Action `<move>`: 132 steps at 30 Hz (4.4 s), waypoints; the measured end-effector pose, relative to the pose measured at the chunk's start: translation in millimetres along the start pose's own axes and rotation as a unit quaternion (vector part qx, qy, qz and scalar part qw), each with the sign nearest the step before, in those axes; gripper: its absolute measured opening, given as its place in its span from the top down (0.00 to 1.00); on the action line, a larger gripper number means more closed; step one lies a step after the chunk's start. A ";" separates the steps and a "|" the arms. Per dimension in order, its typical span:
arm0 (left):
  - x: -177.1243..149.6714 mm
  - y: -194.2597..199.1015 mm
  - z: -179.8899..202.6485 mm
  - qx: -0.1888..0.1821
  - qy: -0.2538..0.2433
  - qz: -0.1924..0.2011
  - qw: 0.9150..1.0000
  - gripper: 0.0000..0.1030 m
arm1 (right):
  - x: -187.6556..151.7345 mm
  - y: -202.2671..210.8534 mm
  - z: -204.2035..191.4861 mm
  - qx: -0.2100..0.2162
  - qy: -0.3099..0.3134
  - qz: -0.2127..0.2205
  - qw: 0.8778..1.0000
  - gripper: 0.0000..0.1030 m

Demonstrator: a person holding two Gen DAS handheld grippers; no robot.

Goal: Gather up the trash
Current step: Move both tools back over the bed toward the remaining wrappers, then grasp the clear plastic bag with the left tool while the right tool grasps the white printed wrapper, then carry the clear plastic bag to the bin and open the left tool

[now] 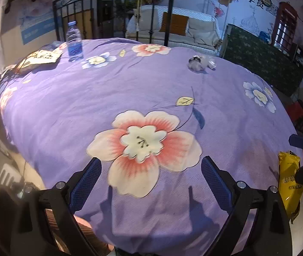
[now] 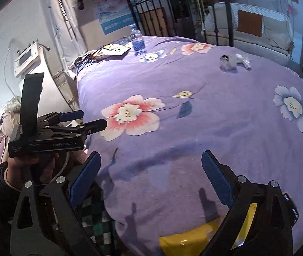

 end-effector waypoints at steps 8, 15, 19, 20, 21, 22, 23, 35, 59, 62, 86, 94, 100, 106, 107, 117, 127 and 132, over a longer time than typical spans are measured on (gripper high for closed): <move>68.4 -60.3 53.7 -0.050 -0.060 -0.005 0.997 0.17 | 33.0 4.8 88.5 -0.072 -0.027 -0.001 0.997 0.09; 145.7 -139.2 91.7 -0.051 -0.100 -0.003 0.994 0.20 | 64.6 -15.9 156.7 -0.077 -0.073 -0.003 0.994 0.09; 183.2 -183.6 102.7 -0.043 -0.103 -0.006 0.994 0.20 | 77.7 -31.1 188.3 -0.095 -0.079 -0.009 0.992 0.09; 191.9 -195.4 104.9 -0.041 -0.099 -0.010 0.994 0.20 | 80.7 -34.2 196.5 -0.095 -0.084 -0.011 0.992 0.09; 199.4 -205.4 106.3 -0.041 -0.094 -0.014 0.995 0.20 | 83.4 -36.9 203.4 -0.097 -0.088 -0.012 0.991 0.09; 206.5 -215.0 109.0 -0.042 -0.090 -0.019 0.995 0.20 | 85.6 -38.9 208.0 -0.100 -0.088 -0.013 0.991 0.09; 212.8 -223.4 111.3 -0.041 -0.088 -0.021 0.995 0.20 | 88.1 -41.4 213.2 -0.105 -0.088 -0.015 0.990 0.09; 214.9 -232.7 104.6 -0.022 -0.058 -0.007 0.998 0.56 | 116.4 -77.3 237.6 -0.120 -0.079 -0.025 0.989 0.09; 136.6 -128.1 37.1 -0.006 -0.053 -0.006 0.999 0.56 | 235.8 -201.9 217.5 -0.175 -0.017 -0.028 0.984 0.18; 134.4 -131.5 34.1 -0.012 -0.047 -0.012 0.999 0.56 | 248.0 -216.7 219.0 -0.195 -0.009 -0.023 0.981 0.19; 95.4 -68.6 18.5 -0.017 -0.027 0.005 0.999 0.56 | 193.1 -152.4 153.5 -0.138 0.015 -0.026 0.990 0.70; 48.5 -19.6 -10.8 0.000 -0.001 0.004 1.000 0.56 | 146.9 -83.8 73.7 -0.089 0.061 -0.016 0.994 0.70; 16.1 16.5 -29.9 0.020 0.018 0.014 1.000 0.56 | 114.0 -47.8 16.1 -0.058 0.079 -0.012 0.995 0.70; -21.5 43.8 -50.5 0.031 0.053 0.014 0.998 0.56 | 73.8 -28.9 -40.2 -0.054 0.114 0.005 0.992 0.70; -27.7 48.3 -55.9 0.034 0.060 0.015 0.997 0.56 | 65.7 -28.0 -49.6 -0.046 0.114 0.005 0.992 0.70; -97.1 90.1 -117.9 0.088 0.142 0.001 0.986 0.56 | -11.2 -28.3 -135.6 0.003 0.146 0.014 0.989 0.70; -147.3 108.6 -169.4 0.141 0.205 -0.022 0.968 0.56 | -51.7 -41.2 -184.7 0.040 0.162 0.009 0.986 0.70; -165.2 102.3 -197.7 0.159 0.232 -0.046 0.958 0.56 | -61.6 -41.9 -195.3 0.054 0.165 0.006 0.985 0.70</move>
Point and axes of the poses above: each gripper's, at about its wrist camera, not at the fingertips, and y roughly against the way its jaws point, z to its right, x to its top, the point moved 2 cm from there along -y, roughly the way its jaws point, and after that the axes turned 3 degrees about -y, right-handed, at the moved point
